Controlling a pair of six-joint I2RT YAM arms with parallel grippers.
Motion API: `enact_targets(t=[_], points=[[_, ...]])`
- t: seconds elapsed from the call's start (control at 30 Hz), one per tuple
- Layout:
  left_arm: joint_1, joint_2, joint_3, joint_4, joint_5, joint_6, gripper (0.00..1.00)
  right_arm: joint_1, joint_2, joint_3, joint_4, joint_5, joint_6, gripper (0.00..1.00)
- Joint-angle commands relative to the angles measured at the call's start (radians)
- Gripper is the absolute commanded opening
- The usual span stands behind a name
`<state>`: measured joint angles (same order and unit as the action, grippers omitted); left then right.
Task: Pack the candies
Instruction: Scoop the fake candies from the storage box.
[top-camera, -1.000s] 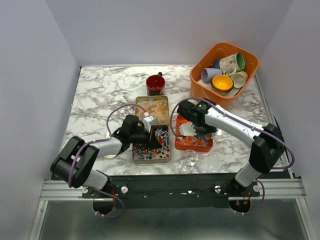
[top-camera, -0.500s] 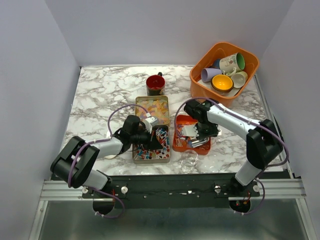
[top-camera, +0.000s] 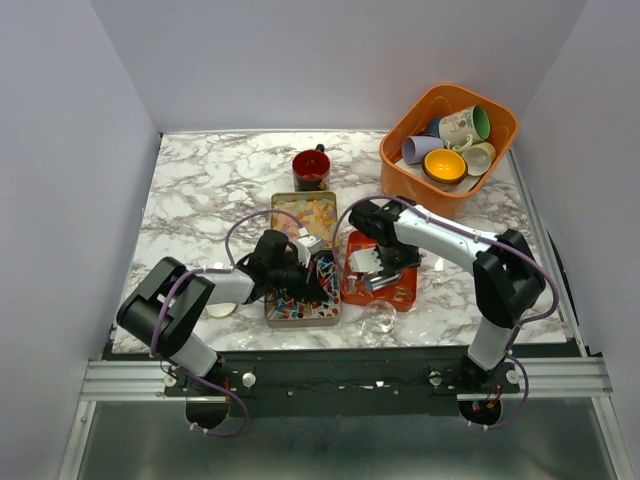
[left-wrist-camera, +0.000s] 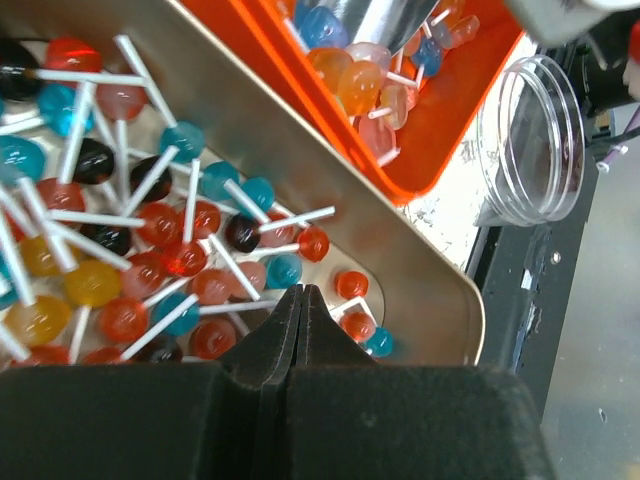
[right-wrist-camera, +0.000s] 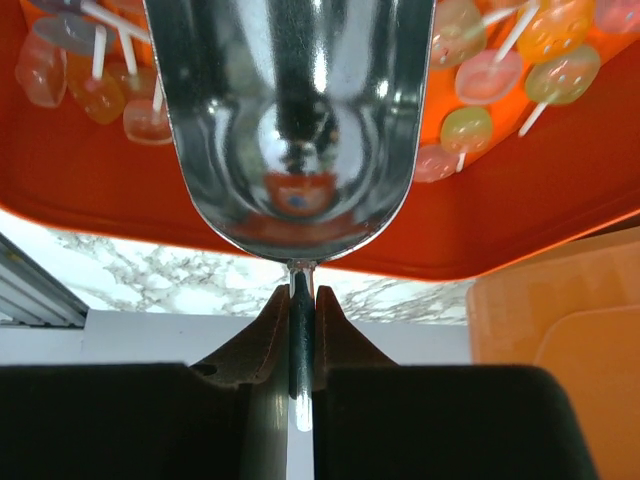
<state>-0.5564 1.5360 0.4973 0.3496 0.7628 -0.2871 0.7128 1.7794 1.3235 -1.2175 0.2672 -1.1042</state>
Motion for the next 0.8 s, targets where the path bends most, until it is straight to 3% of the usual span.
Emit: enact_targets(t=[0.0,0.3,0.53,0.77], points=[[-0.033,0.044,0.001,0.086,-0.002,-0.029,0.00,0.050,0.041,-0.012,0.085,-0.032,-0.011,0.01],[-0.051,0.130,-0.017,0.241,0.018,-0.116,0.00,0.059,0.044,-0.047,0.159,-0.131,0.001,0.01],[-0.053,0.138,-0.017,0.267,0.012,-0.138,0.00,0.066,0.130,0.054,0.162,-0.235,0.067,0.01],[-0.053,0.144,0.014,0.266,0.003,-0.161,0.00,0.057,0.117,0.034,0.239,-0.368,0.049,0.01]])
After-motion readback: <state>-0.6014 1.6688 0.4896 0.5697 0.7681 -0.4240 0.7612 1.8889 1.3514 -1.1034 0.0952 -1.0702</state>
